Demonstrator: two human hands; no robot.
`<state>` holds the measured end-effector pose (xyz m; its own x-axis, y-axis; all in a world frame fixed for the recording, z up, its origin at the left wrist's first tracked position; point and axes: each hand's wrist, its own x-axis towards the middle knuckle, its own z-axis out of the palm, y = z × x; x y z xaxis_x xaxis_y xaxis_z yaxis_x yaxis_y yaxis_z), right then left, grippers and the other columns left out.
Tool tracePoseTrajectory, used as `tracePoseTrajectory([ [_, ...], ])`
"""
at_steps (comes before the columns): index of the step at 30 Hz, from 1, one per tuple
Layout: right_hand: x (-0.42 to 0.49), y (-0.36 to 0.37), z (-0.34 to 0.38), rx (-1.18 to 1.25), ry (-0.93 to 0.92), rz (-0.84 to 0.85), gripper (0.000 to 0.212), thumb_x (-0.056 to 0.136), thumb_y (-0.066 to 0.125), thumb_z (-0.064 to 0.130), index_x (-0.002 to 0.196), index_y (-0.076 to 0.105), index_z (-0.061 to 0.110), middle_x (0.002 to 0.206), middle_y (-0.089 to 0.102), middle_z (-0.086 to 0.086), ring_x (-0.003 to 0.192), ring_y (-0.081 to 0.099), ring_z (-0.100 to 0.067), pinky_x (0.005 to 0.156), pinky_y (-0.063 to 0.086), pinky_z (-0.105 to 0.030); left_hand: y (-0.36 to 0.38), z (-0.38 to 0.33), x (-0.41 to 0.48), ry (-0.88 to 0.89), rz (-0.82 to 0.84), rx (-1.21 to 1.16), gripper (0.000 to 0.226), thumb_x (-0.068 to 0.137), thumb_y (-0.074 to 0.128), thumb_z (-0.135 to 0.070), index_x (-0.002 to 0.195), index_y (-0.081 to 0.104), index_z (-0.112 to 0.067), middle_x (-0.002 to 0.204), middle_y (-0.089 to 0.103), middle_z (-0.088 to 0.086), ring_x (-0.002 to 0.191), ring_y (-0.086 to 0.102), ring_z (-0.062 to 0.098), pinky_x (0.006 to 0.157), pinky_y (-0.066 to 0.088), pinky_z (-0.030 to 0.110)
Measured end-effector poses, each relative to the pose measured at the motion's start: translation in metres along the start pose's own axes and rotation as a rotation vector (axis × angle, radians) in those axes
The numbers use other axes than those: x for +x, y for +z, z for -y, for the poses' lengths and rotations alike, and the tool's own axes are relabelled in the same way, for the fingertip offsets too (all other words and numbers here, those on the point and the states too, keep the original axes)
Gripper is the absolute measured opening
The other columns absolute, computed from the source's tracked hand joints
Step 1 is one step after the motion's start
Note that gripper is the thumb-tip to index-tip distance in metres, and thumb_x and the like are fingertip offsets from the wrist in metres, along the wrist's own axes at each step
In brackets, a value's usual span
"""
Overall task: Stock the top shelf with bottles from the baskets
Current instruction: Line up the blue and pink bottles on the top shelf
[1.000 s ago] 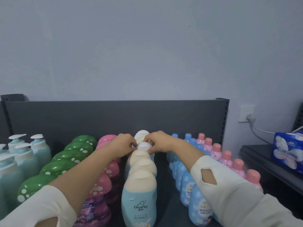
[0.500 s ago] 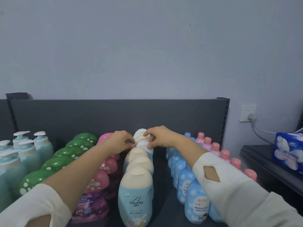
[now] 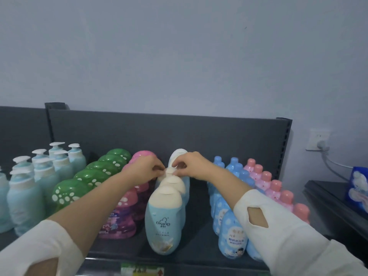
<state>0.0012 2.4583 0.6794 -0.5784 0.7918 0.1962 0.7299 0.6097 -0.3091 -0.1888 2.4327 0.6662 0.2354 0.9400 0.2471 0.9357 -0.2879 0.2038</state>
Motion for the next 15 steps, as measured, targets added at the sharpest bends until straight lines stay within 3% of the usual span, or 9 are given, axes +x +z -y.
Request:
tracePoseTrajectory([
  [4, -0.002, 0.003, 0.007, 0.000, -0.027, 0.013, 0.028, 0.089, 0.060, 0.018, 0.116, 0.065, 0.015, 0.105, 0.063, -0.002, 0.088, 0.051, -0.010, 0.089, 0.050, -0.033, 0.003, 0.001, -0.003, -0.023, 0.020, -0.029, 0.024, 0.085, 0.064, -0.023, 0.109, 0.069, -0.022, 0.099, 0.071, -0.004, 0.093, 0.064, 0.017, 0.085, 0.051, 0.035],
  [11, -0.001, -0.001, 0.008, -0.023, -0.027, 0.061, 0.026, 0.087, 0.062, 0.017, 0.113, 0.066, 0.013, 0.106, 0.065, -0.004, 0.088, 0.051, -0.010, 0.078, 0.043, -0.023, 0.004, 0.003, 0.005, 0.006, 0.042, -0.107, 0.021, 0.081, 0.070, -0.023, 0.102, 0.071, -0.019, 0.091, 0.072, -0.004, 0.085, 0.066, 0.014, 0.080, 0.053, 0.031],
  [13, -0.001, -0.003, 0.004, -0.028, -0.005, 0.068, 0.030, 0.086, 0.064, 0.019, 0.115, 0.065, 0.016, 0.106, 0.065, -0.002, 0.089, 0.051, -0.008, 0.078, 0.040, -0.020, 0.004, 0.000, 0.006, 0.017, 0.043, -0.112, 0.020, 0.081, 0.069, -0.021, 0.101, 0.072, -0.019, 0.091, 0.072, -0.003, 0.085, 0.066, 0.015, 0.070, 0.051, 0.020],
  [15, 0.000, -0.003, 0.000, -0.034, 0.028, 0.071, 0.032, 0.083, 0.067, 0.021, 0.115, 0.065, 0.019, 0.101, 0.063, 0.000, 0.089, 0.053, -0.010, 0.078, 0.042, -0.021, 0.003, -0.005, 0.007, 0.035, 0.039, -0.097, 0.022, 0.082, 0.068, -0.020, 0.103, 0.071, -0.018, 0.094, 0.073, -0.001, 0.086, 0.066, 0.014, 0.057, 0.038, 0.006],
])
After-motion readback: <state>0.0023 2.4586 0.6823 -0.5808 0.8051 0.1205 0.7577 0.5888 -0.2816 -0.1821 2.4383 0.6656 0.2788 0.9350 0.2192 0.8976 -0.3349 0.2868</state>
